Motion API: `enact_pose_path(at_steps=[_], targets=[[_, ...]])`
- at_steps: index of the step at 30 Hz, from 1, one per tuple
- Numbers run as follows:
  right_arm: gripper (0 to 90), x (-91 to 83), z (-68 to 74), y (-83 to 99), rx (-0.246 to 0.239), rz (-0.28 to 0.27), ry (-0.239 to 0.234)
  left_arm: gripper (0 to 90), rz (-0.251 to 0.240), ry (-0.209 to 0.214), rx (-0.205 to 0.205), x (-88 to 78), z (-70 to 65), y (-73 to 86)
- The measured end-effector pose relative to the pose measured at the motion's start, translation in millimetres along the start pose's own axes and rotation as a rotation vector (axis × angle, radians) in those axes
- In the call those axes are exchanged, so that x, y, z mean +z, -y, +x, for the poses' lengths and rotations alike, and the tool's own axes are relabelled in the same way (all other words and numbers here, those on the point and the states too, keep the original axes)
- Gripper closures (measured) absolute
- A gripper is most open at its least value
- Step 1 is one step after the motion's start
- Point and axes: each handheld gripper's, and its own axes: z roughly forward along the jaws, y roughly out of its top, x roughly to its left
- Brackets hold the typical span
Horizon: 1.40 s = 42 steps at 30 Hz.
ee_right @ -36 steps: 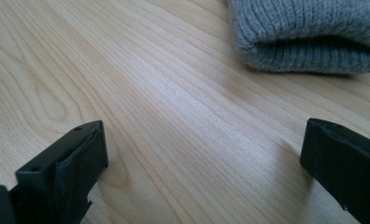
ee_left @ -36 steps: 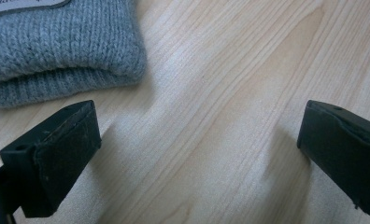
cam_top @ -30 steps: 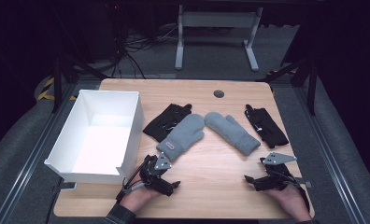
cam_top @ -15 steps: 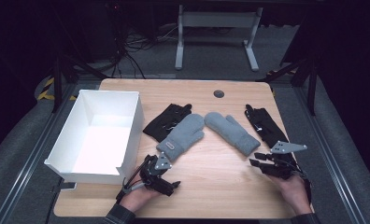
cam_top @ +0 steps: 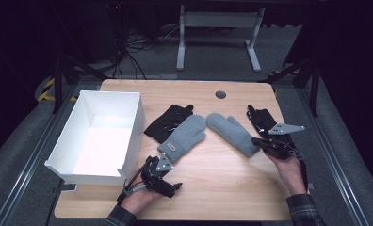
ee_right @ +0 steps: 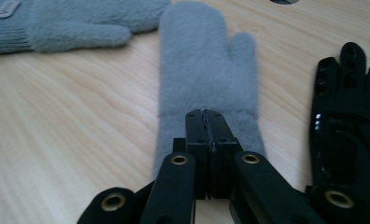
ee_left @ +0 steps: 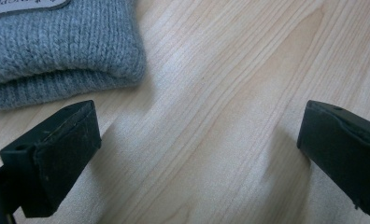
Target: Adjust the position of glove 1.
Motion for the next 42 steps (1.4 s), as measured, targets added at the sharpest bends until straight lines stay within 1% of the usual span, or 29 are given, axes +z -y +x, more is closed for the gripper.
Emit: enact_pose_path(at_steps=[4, 6, 9, 11, 12, 14, 22, 28, 30, 34, 42], targets=[[89.8, 11.2, -11.3, -1.3, 0.010, 0.024, 0.016, 0.0, 0.000, 0.000, 0.000, 0.0, 0.0, 0.0], [89.8, 15.1, -14.2, -1.1, 0.011, 0.033, 0.014, 0.0, 0.000, 0.000, 0.000, 0.0, 0.0, 0.0], [89.8, 22.1, -16.1, 0.4, 0.015, 0.046, -0.001, 0.0, 0.000, 0.000, 0.000, 0.0, 0.0, 0.0], [89.8, 23.7, -15.9, 0.6, 0.013, 0.050, 0.002, 0.0, 0.000, 0.000, 0.000, 0.0, 0.0, 0.0], [89.8, 25.4, -15.9, 1.1, 0.006, 0.063, 0.005, 0.0, 0.000, 0.000, 0.000, 0.0, 0.0, 0.0], [89.8, 28.3, -16.3, 3.5, 0.007, 0.074, 0.005, 0.1, 0.000, 0.000, 0.000, 0.0, -0.1, 0.0], [89.8, 28.9, -16.2, 5.5, 0.002, 0.080, 0.000, 0.1, 0.001, 0.001, 0.000, 0.0, 0.0, -0.1], [89.8, 26.1, -14.1, 7.0, -0.003, 0.086, -0.010, 0.1, 0.001, 0.001, 0.000, 0.0, -0.1, -0.1], [89.8, 24.5, -12.0, 7.4, -0.012, 0.095, -0.009, 0.1, 0.000, 0.002, -0.001, 0.1, -0.1, 0.0], [89.8, 22.7, -9.2, 8.1, -0.014, 0.101, -0.011, 0.1, 0.001, 0.001, 0.000, 0.0, -0.1, -0.1], [89.8, 16.3, -2.7, 11.2, -0.018, 0.115, -0.034, 0.1, 0.001, 0.002, -0.001, 0.1, -0.1, 0.0]])
